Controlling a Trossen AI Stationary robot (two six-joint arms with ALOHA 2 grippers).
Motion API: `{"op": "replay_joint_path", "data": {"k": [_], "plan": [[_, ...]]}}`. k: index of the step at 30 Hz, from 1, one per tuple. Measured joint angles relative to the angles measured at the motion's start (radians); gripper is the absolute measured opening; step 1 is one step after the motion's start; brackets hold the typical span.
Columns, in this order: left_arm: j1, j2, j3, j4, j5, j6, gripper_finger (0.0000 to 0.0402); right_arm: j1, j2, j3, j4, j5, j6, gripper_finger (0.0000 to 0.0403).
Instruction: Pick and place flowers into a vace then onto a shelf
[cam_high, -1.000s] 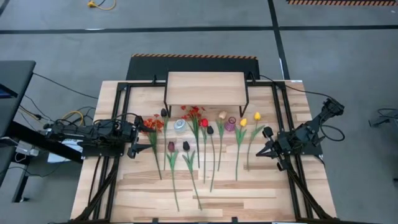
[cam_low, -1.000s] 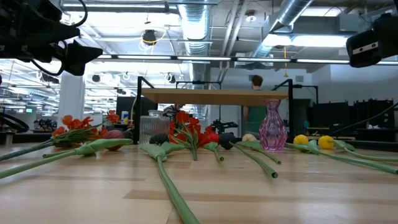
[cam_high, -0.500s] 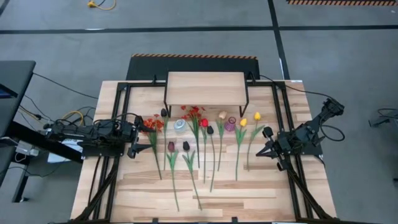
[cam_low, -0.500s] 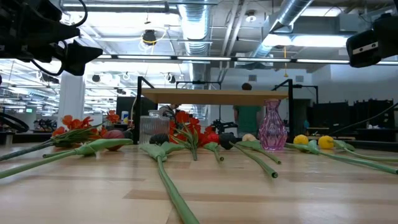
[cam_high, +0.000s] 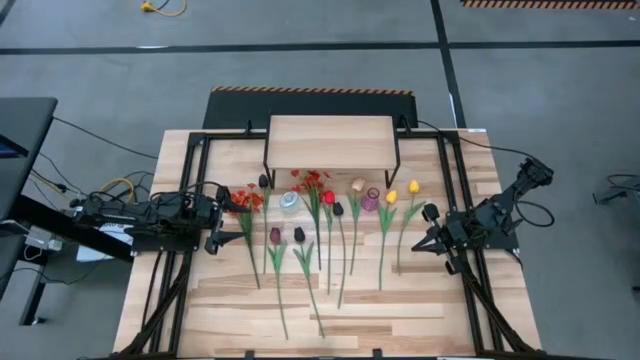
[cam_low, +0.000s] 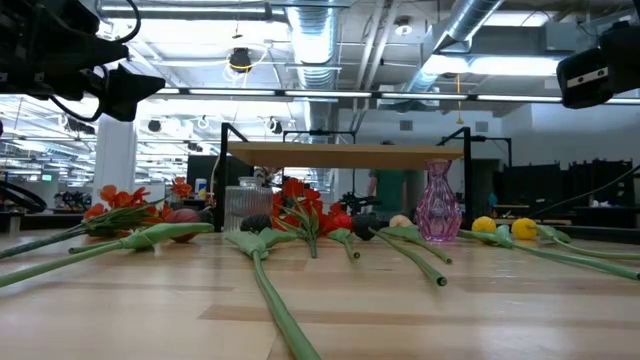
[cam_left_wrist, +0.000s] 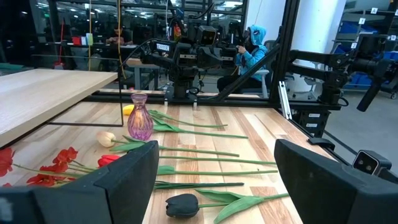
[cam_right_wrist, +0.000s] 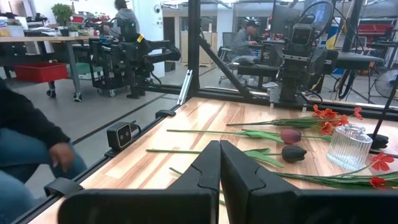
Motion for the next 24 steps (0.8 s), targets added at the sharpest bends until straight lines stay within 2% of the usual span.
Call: {"op": "replay_joint_path", "data": {"k": [19, 21, 24], "plan": [[0.0, 0.0, 0.0, 0.0, 0.0, 0.002, 0.0309, 0.0, 0.0, 0.0, 0.006, 0.0, -0.028, 0.0], [0.0, 0.0, 0.0, 0.0, 0.0, 0.0, 0.0309, 0.0, 0.0, -0.003, 0.034, 0.0, -0.027, 0.0], [0.0, 0.0, 0.0, 0.0, 0.0, 0.0, 0.0309, 0.0, 0.0, -0.003, 0.137, 0.0, 0.061, 0.0]]}}
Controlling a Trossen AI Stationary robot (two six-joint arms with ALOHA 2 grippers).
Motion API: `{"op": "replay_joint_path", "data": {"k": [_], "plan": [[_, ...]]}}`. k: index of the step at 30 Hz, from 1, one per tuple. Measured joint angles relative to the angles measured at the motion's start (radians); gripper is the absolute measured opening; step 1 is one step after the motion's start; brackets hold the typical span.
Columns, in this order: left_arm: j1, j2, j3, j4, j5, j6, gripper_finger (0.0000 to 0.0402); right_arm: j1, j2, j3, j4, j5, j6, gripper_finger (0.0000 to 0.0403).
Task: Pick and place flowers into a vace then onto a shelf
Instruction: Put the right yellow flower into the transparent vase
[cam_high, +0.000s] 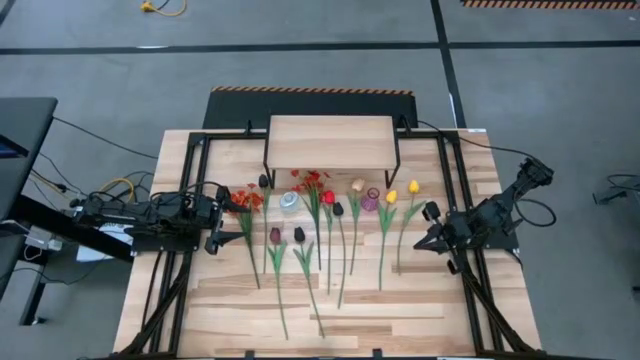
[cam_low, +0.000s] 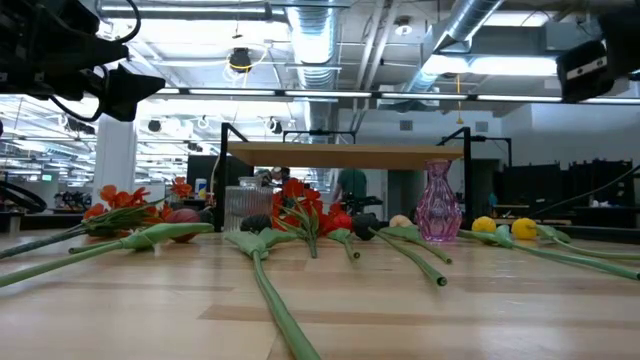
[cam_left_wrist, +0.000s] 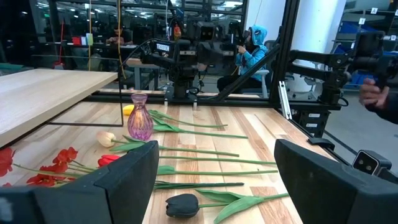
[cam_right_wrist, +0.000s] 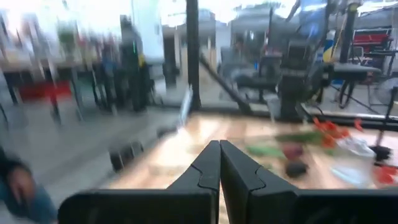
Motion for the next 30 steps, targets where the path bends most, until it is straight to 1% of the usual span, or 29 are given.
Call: {"op": "replay_joint_path", "data": {"k": [3, 6, 11, 14, 16, 20, 22, 24, 26, 30], "plan": [[0.0, 0.0, 0.0, 0.0, 0.0, 0.0, 0.0309, 0.0, 0.0, 0.001, 0.109, 0.0, 0.082, 0.0], [0.0, 0.0, 0.0, 0.0, 0.0, 0.0, 0.0309, -0.002, 0.0, 0.001, 0.185, 0.001, 0.111, 0.0], [0.0, 0.0, 0.0, 0.0, 0.0, 0.0, 0.0309, -0.023, 0.0, 0.001, 0.267, 0.023, 0.013, 0.0], [0.0, 0.0, 0.0, 0.0, 0.0, 0.0, 0.0309, -0.042, 0.0, 0.002, 0.268, 0.032, -0.07, 0.0], [0.0, 0.0, 0.0, 0.0, 0.0, 0.002, 0.0309, -0.059, 0.0, 0.002, 0.268, 0.061, -0.094, 0.0], [0.0, 0.0, 0.0, 0.0, 0.0, 0.0, 0.0309, -0.099, 0.0, 0.002, 0.26, 0.142, -0.072, 0.0], [0.0, 0.0, 0.0, 0.0, 0.0, 0.0, 0.0309, -0.122, 0.0, 0.003, 0.241, 0.207, -0.024, 0.0], [0.0, 0.0, 0.0, 0.0, 0.0, 0.002, 0.0309, -0.143, 0.0, 0.003, 0.187, 0.257, 0.041, 0.0], [0.0, 0.0, 0.0, 0.0, 0.0, 0.001, 0.0309, -0.164, 0.0, 0.003, 0.123, 0.27, 0.095, 0.0], [0.0, 0.0, 0.0, 0.0, 0.0, 0.0, 0.0309, -0.197, 0.0, 0.003, -0.013, 0.265, 0.193, 0.0]]}}
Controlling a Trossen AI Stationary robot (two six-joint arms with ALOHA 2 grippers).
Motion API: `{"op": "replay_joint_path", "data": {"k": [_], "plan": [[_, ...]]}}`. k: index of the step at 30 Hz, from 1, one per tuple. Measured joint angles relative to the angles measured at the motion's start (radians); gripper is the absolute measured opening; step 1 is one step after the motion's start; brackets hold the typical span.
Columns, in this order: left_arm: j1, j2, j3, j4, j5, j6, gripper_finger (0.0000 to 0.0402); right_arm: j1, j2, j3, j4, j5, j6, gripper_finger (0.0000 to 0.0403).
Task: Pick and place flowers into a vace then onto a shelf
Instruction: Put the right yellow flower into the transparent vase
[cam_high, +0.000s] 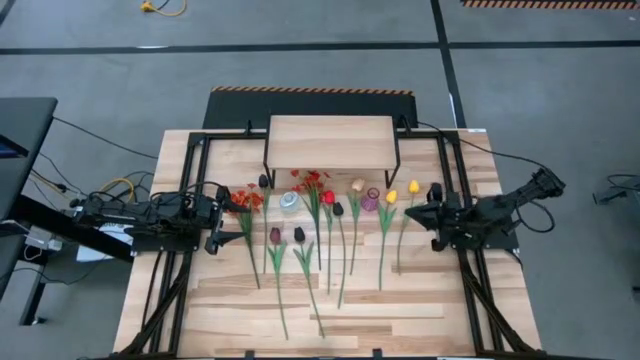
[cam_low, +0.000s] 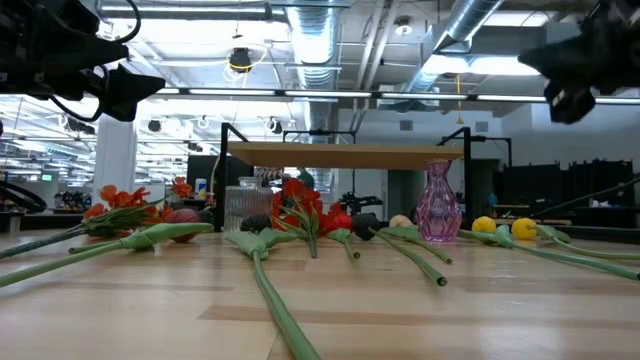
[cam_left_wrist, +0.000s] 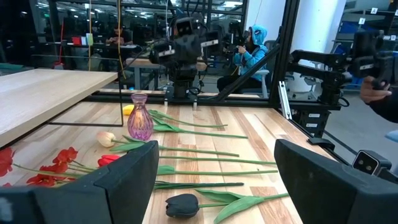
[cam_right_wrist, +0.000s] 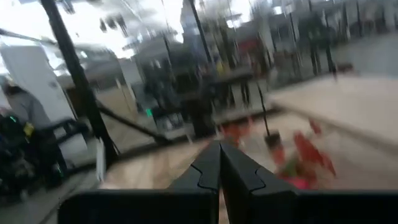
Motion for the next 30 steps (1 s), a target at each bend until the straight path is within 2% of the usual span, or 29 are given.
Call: {"op": "replay_joint_path", "data": {"k": [5, 11, 22, 27, 30], "plan": [[0.0, 0.0, 0.0, 0.0, 0.0, 0.001, 0.0309, -0.02, 0.0, 0.0, -0.061, -0.009, 0.062, 0.0], [0.0, 0.0, 0.0, 0.0, 0.0, 0.0, 0.0309, -0.003, 0.0, 0.0, -0.104, -0.105, 0.058, 0.0], [0.0, 0.0, 0.0, 0.0, -0.001, 0.001, 0.0309, 0.003, 0.0, 0.001, -0.114, -0.111, -0.002, 0.0], [0.001, 0.0, 0.0, 0.014, -0.079, 0.157, 0.0309, 0.003, 0.0, 0.001, -0.114, -0.111, -0.028, 0.0], [0.0, 0.0, 0.0, 0.015, -0.088, 0.205, 0.0309, 0.003, 0.0, 0.001, -0.115, -0.111, -0.028, 0.0]]}}
